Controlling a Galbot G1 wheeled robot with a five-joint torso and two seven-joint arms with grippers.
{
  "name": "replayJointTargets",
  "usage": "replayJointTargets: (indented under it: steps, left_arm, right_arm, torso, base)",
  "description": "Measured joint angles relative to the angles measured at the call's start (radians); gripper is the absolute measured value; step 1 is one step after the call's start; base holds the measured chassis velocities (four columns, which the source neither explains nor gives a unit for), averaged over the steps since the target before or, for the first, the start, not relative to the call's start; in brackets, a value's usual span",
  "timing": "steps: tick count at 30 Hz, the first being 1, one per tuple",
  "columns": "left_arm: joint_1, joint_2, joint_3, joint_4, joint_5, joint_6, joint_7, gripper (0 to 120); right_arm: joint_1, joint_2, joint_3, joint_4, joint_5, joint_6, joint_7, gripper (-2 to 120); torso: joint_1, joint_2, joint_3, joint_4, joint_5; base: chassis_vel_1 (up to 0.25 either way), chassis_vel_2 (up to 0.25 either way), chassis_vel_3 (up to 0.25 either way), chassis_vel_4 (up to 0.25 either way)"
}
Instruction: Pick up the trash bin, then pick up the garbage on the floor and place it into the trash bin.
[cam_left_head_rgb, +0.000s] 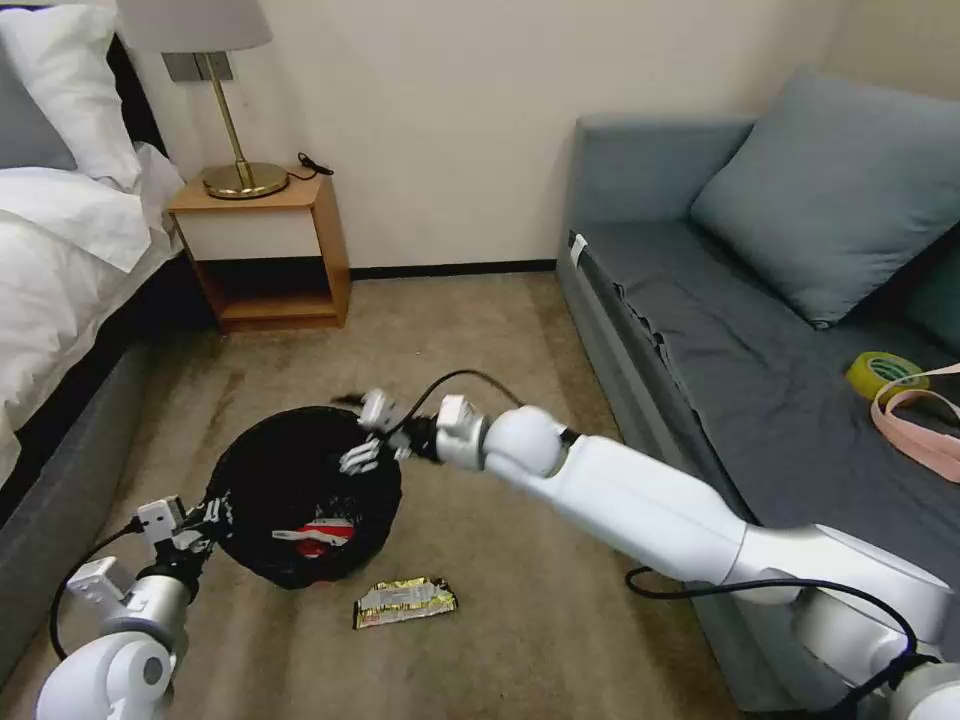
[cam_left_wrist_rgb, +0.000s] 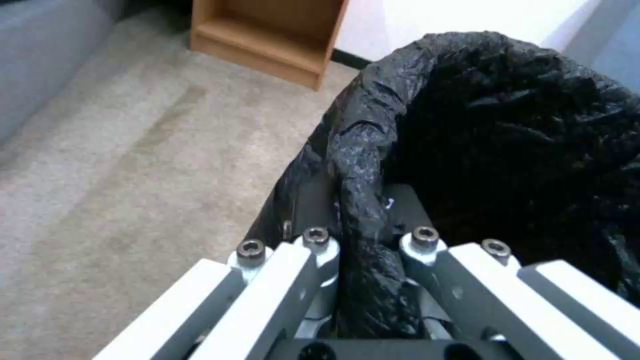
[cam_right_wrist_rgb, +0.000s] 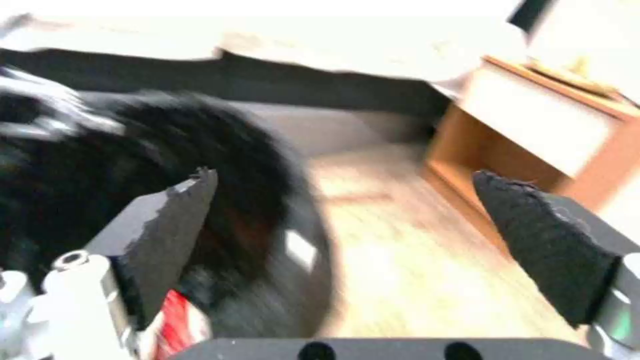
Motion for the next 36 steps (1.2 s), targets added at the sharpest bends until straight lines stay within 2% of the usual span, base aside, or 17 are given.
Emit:
replayJointTargets:
  steps: [2, 4, 5, 11, 17, 25, 36]
  left_arm:
    - [0.0, 0.001, -0.001, 0.001, 0.0, -0.001, 0.0, 5]
    - [0.002, 0.008, -0.016, 0.018, 0.006, -0.01, 0.003, 5]
    - [0.002, 0.01, -0.019, 0.023, 0.011, -0.013, 0.005, 5]
    - [0.0, 0.016, -0.023, 0.032, 0.016, -0.02, 0.009, 5]
    - [-0.006, 0.024, -0.026, 0.034, 0.017, -0.023, 0.011, 5]
    - [-0.009, 0.03, -0.026, 0.034, 0.018, -0.024, 0.014, 5]
    - [-0.009, 0.03, -0.036, 0.045, 0.017, -0.031, 0.023, 5]
  right_arm:
    - [-0.005, -0.006, 0.006, 0.0, 0.0, 0.0, 0.0, 99]
    - [-0.106, -0.092, 0.087, 0.001, 0.001, 0.001, -0.001, 100]
    - [-0.14, -0.11, 0.106, 0.001, -0.002, 0.007, -0.003, 100]
    - [-0.245, -0.147, 0.152, -0.003, -0.017, 0.019, -0.012, 100]
    - [-0.32, -0.142, 0.152, -0.035, 0.002, -0.003, -0.016, 100]
    - [-0.295, -0.151, 0.001, -0.083, 0.104, -0.062, -0.024, 100]
    - [-0.249, -0.07, -0.135, -0.221, 0.173, -0.092, -0.024, 100]
  torso:
    - [0.0, 0.0, 0.0, 0.0, 0.0]
    - [0.0, 0.0, 0.0, -0.0004, 0.0001]
    - [0.0, 0.0, 0.0, -0.0003, 0.0003]
    - [0.0, 0.0, 0.0, -0.0003, 0.0002]
    - [0.0, 0.0, 0.0, -0.0001, 0.0001]
    - [0.0, 0.0, 0.0, -0.0001, -0.0002]
    - [0.0, 0.0, 0.0, 0.0001, -0.0002]
  base:
    - [0.0, 0.0, 0.0, 0.0]
    - [0.0, 0.0, 0.0, 0.0]
    - [0.0, 0.0, 0.0, 0.0]
    - [0.0, 0.0, 0.0, 0.0]
    - [0.0, 0.0, 0.0, 0.0]
    - [0.0, 0.0, 0.0, 0.0]
    - [0.0, 0.0, 0.0, 0.0]
